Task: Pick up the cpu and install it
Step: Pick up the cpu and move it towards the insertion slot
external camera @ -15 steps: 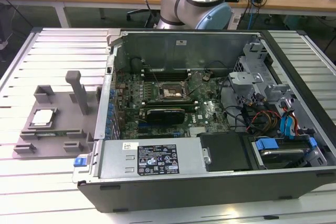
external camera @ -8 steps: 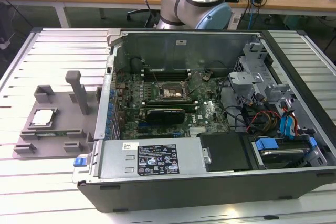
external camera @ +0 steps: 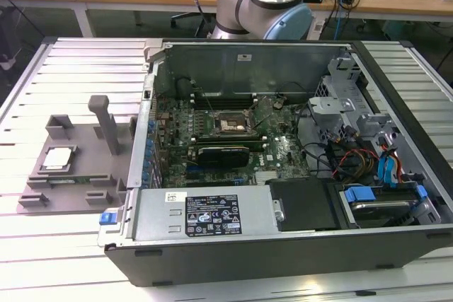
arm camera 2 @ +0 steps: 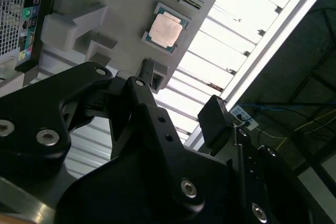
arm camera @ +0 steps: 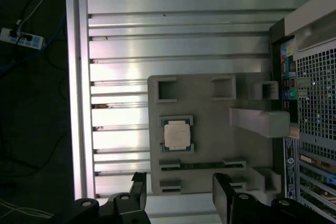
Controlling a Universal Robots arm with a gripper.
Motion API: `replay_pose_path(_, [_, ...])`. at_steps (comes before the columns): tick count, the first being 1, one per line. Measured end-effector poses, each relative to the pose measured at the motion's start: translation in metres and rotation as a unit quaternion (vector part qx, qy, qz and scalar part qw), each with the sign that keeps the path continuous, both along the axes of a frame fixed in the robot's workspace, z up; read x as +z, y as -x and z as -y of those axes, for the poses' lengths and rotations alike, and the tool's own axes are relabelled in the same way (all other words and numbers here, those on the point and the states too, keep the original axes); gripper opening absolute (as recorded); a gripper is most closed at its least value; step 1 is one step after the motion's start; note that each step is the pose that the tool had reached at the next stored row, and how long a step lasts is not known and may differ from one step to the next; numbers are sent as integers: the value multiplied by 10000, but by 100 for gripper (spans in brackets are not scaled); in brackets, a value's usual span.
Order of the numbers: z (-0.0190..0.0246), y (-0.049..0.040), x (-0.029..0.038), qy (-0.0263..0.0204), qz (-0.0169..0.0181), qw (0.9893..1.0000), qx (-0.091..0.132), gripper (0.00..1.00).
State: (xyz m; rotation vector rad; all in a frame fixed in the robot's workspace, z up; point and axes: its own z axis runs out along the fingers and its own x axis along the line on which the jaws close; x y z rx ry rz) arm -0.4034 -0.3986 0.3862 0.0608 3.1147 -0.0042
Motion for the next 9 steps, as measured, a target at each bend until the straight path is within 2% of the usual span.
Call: replay_pose_path(9, [0,0,-43,0,0,10000,0,62])
